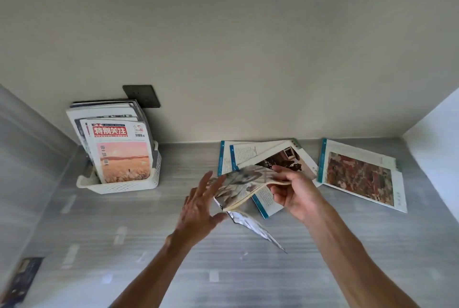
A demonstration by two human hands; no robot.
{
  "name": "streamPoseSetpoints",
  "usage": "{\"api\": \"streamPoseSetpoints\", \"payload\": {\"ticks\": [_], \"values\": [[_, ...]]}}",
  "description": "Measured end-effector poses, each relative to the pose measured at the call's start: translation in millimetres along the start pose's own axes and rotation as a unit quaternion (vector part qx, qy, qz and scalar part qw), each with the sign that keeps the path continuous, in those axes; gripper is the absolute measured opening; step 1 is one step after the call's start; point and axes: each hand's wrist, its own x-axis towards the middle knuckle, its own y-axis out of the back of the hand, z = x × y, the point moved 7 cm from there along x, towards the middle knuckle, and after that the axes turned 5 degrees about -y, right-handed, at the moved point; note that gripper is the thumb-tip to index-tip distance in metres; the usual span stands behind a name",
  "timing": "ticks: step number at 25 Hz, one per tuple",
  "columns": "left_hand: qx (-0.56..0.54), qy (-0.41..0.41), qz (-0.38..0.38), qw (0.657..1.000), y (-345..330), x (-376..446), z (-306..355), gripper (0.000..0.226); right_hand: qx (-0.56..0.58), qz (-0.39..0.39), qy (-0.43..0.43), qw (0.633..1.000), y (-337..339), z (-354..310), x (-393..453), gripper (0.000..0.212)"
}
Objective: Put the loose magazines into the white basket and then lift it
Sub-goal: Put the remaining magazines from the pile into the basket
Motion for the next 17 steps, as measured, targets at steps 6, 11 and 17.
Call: {"api": "streamPoseSetpoints", "payload": {"ticks": [6,11,17], "values": [[-0.172,0.041,0.115,0.977,65,-12,-41,0.016,-0.17,-0.046,0.016,0.984,-53,-6,-1,0.045],[-0.178,0.103,0.136,0.969,96,-33,-102,0.016,-0.254,-0.187,0.048,0.948,-116,35,13,0.078],[-0.285,0.199,0.154,0.925,107,-80,-196,0.004,-0.478,-0.152,0.135,0.855,-177,99,34,0.052]]}}
